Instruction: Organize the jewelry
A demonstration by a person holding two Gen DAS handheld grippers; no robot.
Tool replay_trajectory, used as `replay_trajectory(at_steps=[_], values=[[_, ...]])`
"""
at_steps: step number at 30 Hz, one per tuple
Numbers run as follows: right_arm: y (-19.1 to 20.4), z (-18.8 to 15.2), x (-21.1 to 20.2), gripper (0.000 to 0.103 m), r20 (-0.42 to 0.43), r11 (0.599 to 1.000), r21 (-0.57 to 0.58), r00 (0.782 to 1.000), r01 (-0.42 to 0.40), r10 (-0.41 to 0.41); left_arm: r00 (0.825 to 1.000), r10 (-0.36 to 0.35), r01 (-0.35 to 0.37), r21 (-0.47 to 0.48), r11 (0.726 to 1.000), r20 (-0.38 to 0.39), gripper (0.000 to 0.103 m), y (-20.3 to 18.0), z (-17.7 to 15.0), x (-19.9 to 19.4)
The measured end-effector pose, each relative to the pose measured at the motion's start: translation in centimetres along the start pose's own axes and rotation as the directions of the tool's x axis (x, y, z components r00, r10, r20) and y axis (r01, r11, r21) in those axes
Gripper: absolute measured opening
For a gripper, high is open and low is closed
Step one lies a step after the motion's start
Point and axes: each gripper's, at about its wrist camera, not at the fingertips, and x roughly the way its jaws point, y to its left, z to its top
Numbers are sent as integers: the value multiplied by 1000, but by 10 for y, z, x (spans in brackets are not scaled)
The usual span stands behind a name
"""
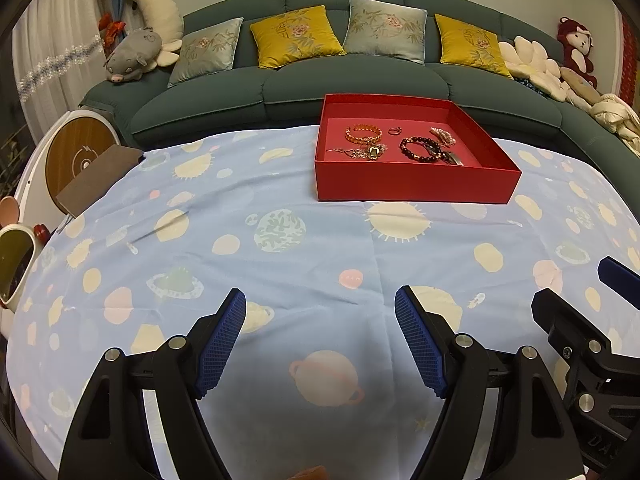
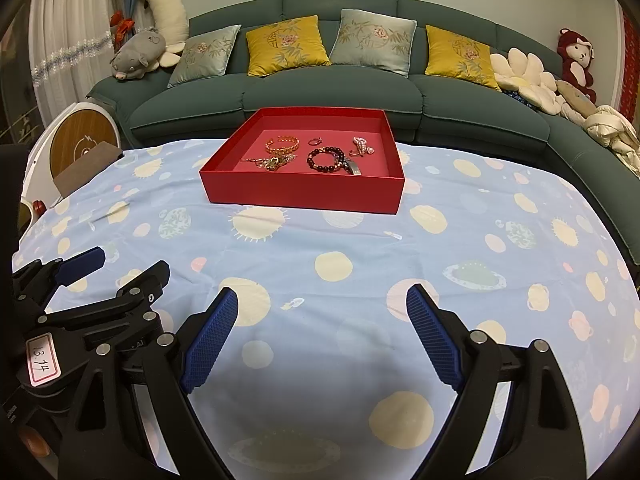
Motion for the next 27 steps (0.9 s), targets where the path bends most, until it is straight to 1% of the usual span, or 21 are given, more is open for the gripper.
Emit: replay_trajectory(at_steps=[20, 23, 27], values=[[1, 0, -1, 84, 4, 1000, 1, 1000, 4, -4, 1000, 16, -16, -8, 1000, 5, 74, 0, -1, -3], [1, 0, -1, 84, 4, 1000, 1, 1000, 3, -3, 1000, 26, -26, -11, 1000, 7, 77, 0, -2, -4], [2, 0, -2, 84, 4, 1000, 1, 1000, 4, -4, 1000, 25, -25, -13, 1000, 6, 77, 1, -2, -4]])
